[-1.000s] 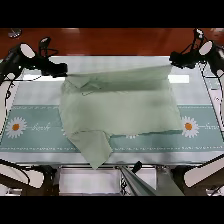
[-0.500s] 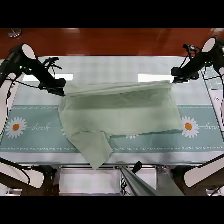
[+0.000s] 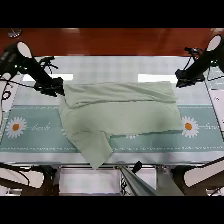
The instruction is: Fold the shirts.
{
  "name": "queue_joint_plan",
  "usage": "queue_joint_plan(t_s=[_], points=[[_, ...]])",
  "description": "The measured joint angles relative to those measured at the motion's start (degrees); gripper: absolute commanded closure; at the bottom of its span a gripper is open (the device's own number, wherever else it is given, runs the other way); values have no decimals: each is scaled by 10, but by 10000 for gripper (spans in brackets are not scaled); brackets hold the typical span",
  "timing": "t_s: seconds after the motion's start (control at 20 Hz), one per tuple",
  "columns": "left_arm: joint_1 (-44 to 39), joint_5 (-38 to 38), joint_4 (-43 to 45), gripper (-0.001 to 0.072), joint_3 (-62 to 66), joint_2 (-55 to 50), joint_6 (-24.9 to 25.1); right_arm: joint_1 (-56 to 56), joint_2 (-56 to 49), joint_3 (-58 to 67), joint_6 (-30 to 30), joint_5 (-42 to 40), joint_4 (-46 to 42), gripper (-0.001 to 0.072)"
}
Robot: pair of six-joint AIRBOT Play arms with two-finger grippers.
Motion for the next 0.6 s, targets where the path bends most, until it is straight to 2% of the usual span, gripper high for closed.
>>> queue_joint_plan(t_s=[0.05,0.1,0.15,0.2,0.35,0.6], points=[[4,-3,0,259,-5,21,-2,-11,14,0,-1,19,-5,329],[10,-3,1,214,-14,45,-2,-22,29,-1,-2,34,-9,273],[17,-3,1,112,-31,74,-1,-37,47,-7,-2,46,-10,238],[24,-3,1,89,-56,103,3,-54,68,-17,-2,52,-7,222],[47,2,-3,90,-181,203,14,-104,129,-80,-9,41,33,222],[71,59,-76,94,-426,365,23,-146,190,-193,-26,-14,89,224]])
